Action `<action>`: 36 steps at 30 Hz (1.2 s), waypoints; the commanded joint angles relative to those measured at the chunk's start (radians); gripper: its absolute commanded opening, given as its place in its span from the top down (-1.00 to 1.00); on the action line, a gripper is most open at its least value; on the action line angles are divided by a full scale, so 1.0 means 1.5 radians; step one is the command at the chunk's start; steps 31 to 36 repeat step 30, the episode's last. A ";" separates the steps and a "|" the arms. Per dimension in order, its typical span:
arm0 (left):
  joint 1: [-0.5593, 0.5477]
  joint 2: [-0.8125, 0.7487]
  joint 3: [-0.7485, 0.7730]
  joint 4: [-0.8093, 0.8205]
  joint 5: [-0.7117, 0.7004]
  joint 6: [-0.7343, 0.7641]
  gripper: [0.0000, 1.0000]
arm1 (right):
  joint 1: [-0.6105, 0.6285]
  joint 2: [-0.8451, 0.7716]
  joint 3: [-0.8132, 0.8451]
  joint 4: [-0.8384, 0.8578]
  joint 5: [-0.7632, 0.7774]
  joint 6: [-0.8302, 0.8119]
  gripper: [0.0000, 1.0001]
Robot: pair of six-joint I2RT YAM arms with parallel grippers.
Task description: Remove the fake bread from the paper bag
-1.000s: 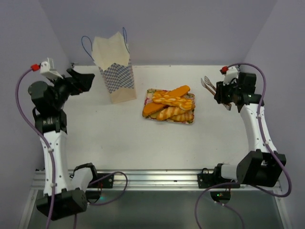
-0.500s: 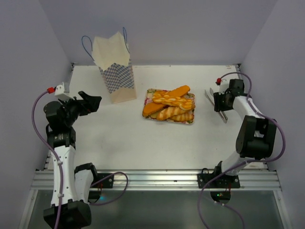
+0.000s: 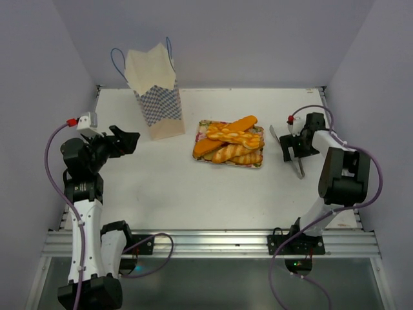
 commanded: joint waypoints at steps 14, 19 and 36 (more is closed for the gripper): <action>-0.015 -0.001 0.025 -0.053 -0.014 0.046 -0.99 | -0.011 -0.507 -0.005 -0.028 -0.010 0.134 -0.98; -0.017 0.000 0.035 -0.074 -0.022 0.057 -0.99 | -0.011 -0.593 -0.031 -0.027 -0.006 0.184 -0.98; -0.018 0.005 0.059 -0.104 -0.033 0.067 -0.99 | -0.010 -0.630 -0.066 -0.013 0.032 0.183 -0.98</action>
